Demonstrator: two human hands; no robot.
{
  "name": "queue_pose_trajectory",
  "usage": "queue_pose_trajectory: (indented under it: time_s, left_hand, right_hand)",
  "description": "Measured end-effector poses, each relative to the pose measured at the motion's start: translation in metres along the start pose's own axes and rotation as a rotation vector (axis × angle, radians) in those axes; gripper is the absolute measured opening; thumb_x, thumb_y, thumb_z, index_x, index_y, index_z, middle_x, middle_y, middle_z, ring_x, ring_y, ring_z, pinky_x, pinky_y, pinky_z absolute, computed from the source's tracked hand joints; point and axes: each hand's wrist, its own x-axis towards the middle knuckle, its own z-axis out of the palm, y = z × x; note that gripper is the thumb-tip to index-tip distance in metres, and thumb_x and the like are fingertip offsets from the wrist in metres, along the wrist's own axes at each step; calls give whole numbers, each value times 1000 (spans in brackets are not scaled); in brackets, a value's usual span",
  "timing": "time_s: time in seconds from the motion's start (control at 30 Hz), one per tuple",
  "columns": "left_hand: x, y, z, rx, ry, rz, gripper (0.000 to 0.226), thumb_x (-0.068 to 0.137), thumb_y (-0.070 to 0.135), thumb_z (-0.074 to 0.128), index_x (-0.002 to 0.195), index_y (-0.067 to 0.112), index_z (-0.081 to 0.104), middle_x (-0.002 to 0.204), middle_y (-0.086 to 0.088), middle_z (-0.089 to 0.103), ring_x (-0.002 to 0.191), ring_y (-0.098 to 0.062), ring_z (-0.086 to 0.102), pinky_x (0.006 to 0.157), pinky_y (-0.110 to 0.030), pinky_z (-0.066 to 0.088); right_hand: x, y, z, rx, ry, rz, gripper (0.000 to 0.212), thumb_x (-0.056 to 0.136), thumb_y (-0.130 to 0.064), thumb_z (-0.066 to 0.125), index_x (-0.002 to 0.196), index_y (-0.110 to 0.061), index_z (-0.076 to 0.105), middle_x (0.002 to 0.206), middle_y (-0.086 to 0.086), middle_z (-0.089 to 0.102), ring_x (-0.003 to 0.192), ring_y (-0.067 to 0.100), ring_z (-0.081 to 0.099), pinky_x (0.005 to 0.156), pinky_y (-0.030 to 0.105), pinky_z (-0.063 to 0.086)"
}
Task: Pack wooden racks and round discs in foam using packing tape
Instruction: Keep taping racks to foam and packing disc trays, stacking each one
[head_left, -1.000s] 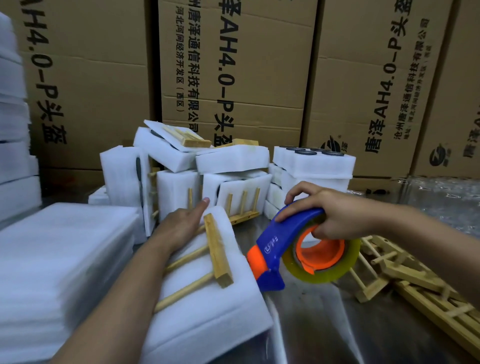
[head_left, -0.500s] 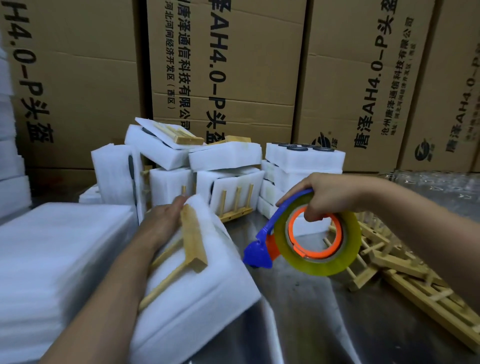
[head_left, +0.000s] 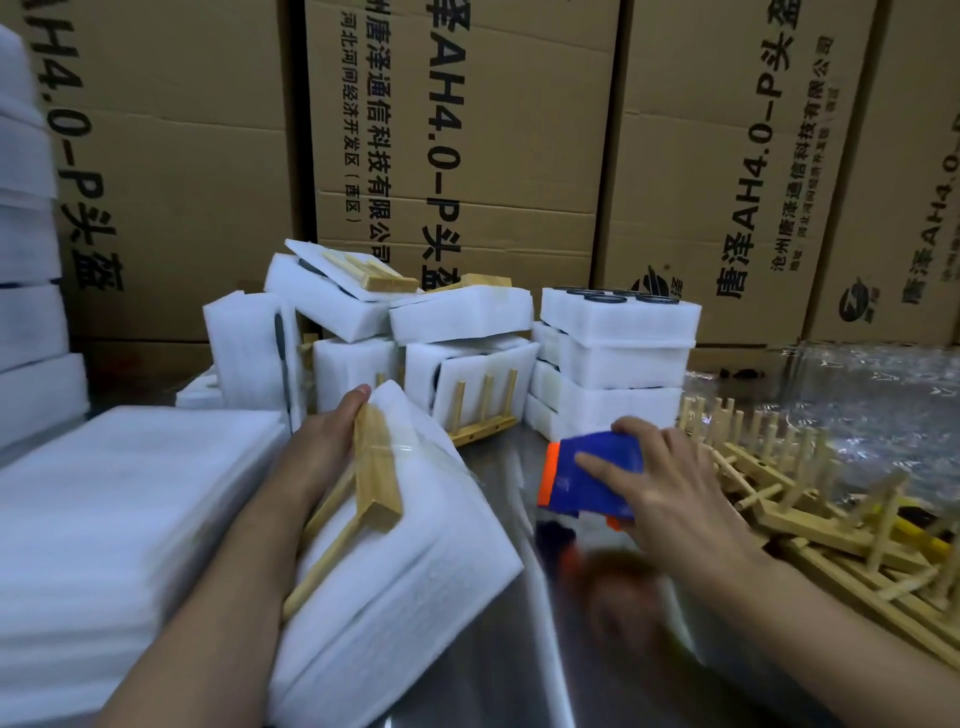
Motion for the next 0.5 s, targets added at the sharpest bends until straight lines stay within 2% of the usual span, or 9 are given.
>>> queue_pose_trajectory:
  time_s: [0.07,0.17,0.23,0.27,0.3,0.37,0.43,0.5]
  left_hand:
    - [1,0,0,-1,0,2,25,89,61,39,71,52,56,108,-5,62,103,-25,56,100,-42,38]
    - [2,-1,0,-48,24,-24,32,85,65,42,67,46,60,103,-2,61,100,-24,56,95,-40,39]
    - [2,-2,0,-71,33,-51,39,77,71,44,65,39,64,96,0,62,95,-23,57,91,-39,40]
    - [2,-2,0,-75,31,-58,43,73,73,44,65,36,65,93,1,62,93,-22,57,89,-39,40]
    - [2,-2,-1,-78,30,-62,45,71,74,44,66,35,66,91,2,63,91,-21,57,88,-39,40]
    - [1,-2,-1,-94,31,-70,47,67,75,44,68,33,66,91,2,64,90,-20,59,84,-37,40]
    - [0,0,-2,-110,28,-76,49,62,76,45,68,33,66,92,1,65,89,-19,60,82,-36,41]
    - [-2,0,-2,-99,21,-69,49,62,76,44,69,33,65,97,-1,65,94,-21,59,88,-38,41]
  right_hand:
    - [-17,-2,7,20,-16,51,79,30,-33,94,105,-20,74,110,21,62,78,40,62,60,48,53]
    - [-38,-8,13,109,21,44,63,55,-56,75,110,-25,71,118,16,57,91,36,56,69,48,52]
    - [-46,-13,12,179,73,21,46,73,-49,59,111,-27,70,118,14,57,95,29,48,71,45,50]
    - [-48,-14,13,206,103,17,39,76,-40,59,110,-27,71,115,14,59,95,28,48,71,44,49]
    - [-51,-14,15,228,111,16,35,75,-30,65,108,-26,72,113,14,61,94,29,51,70,45,50]
    - [-56,-14,19,235,57,2,43,63,-15,82,103,-27,74,108,14,63,89,34,60,69,46,51]
    - [-58,-14,17,256,-19,8,49,55,-11,89,99,-28,75,107,12,63,88,36,63,70,46,51]
    - [-54,-16,8,300,-63,51,43,59,-15,87,98,-29,76,107,10,63,93,34,61,74,47,49]
